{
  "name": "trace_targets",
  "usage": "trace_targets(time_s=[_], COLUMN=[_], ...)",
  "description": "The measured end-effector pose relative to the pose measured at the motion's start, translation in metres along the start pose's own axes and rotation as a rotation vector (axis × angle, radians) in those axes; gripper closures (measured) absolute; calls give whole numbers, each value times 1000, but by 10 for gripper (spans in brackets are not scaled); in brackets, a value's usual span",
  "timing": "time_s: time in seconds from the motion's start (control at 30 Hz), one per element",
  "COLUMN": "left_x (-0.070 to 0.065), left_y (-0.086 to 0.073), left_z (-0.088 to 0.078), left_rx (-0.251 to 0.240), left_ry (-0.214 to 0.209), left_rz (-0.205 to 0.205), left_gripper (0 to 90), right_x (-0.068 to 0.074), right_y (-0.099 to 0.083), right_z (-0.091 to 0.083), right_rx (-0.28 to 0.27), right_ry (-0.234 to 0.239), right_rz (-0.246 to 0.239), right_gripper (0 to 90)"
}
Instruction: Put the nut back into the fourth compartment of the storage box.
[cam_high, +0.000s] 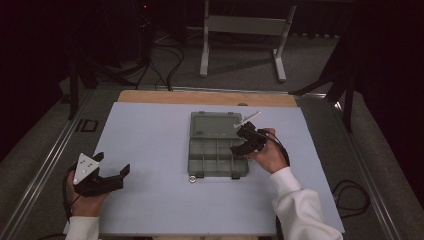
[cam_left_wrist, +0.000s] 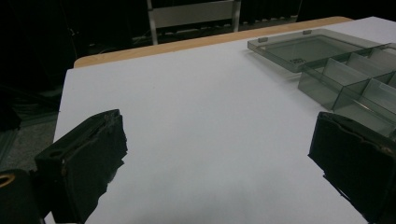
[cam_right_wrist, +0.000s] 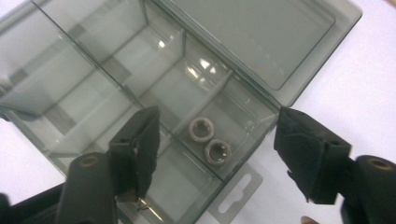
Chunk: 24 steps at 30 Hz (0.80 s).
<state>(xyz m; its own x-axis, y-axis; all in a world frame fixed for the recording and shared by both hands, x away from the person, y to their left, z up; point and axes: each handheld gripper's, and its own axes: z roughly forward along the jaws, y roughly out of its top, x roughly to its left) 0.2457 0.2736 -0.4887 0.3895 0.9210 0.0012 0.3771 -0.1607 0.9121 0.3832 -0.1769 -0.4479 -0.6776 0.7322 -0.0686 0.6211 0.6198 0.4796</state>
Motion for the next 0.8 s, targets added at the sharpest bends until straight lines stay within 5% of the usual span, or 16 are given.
trace_targets(time_s=[0.8], left_x=[0], left_y=[0], left_z=[0], left_rx=[-1], left_ry=[-1], left_rz=[0], left_gripper=[38], right_x=[37], right_y=[10], right_z=[-10], right_rx=[-66], right_ry=[56], right_rz=[-105], right_gripper=[208])
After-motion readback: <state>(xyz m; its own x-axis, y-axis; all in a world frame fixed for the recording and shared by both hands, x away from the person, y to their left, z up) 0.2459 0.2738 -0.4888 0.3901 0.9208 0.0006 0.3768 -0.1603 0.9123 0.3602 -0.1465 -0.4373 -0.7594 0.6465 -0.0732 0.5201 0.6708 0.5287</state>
